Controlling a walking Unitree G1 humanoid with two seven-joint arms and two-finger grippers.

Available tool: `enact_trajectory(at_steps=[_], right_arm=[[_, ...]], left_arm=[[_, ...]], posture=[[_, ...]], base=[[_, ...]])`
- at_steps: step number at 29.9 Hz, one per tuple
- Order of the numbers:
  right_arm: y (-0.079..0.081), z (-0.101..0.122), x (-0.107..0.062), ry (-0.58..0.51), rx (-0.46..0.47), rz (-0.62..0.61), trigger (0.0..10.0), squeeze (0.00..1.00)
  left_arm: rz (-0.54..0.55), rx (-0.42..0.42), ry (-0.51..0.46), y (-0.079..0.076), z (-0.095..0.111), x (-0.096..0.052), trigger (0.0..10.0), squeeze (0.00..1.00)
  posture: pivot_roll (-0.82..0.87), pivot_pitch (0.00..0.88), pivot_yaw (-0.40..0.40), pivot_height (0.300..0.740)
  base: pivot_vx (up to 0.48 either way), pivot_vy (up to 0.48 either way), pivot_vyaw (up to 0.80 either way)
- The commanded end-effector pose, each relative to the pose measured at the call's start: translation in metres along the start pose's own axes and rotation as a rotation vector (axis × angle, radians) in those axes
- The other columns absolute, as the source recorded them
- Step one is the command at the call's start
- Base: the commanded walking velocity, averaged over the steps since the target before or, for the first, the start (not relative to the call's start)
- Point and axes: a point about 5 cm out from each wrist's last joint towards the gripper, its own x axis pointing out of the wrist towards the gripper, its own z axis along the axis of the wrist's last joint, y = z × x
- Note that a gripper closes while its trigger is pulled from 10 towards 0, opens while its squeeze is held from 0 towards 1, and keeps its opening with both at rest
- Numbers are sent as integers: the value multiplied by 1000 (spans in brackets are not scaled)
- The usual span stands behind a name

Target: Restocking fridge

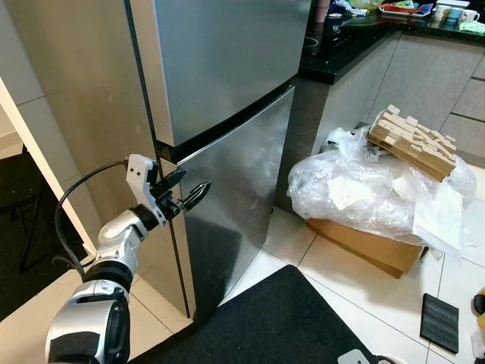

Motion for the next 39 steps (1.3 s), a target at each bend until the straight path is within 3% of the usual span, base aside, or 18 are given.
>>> enact_trajectory(at_steps=[1, 20, 29, 31, 34, 39], right_arm=[[-4, 3, 0, -15, 4, -19, 10000, 0], [-3, 3, 0, -14, 5, -15, 10000, 0], [-3, 3, 0, -15, 7, -14, 10000, 0], [-3, 3, 0, -15, 7, -15, 10000, 0], [-3, 2, 0, -14, 7, -15, 10000, 0], [-3, 2, 0, -12, 9, -16, 10000, 0]], left_arm=[[51, -1, -1, 7, 1, -7, 10000, 0], [124, -98, -140, 21, 18, -14, 10000, 0], [-137, -235, -206, 4, 21, -12, 10000, 0], [-147, -240, -211, 4, 22, -12, 10000, 0], [-125, -223, -201, 6, 22, -13, 10000, 0], [17, -163, -151, 16, 19, -17, 10000, 0]], posture=[[31, 0, 9, 740], [31, 0, 9, 740], [28, 0, 10, 740], [28, 0, 10, 740], [28, 0, 10, 740], [30, 0, 11, 740]], base=[[0, 0, 0], [0, 0, 0], [0, 0, 0], [0, 0, 0], [0, 0, 0], [0, 0, 0]])
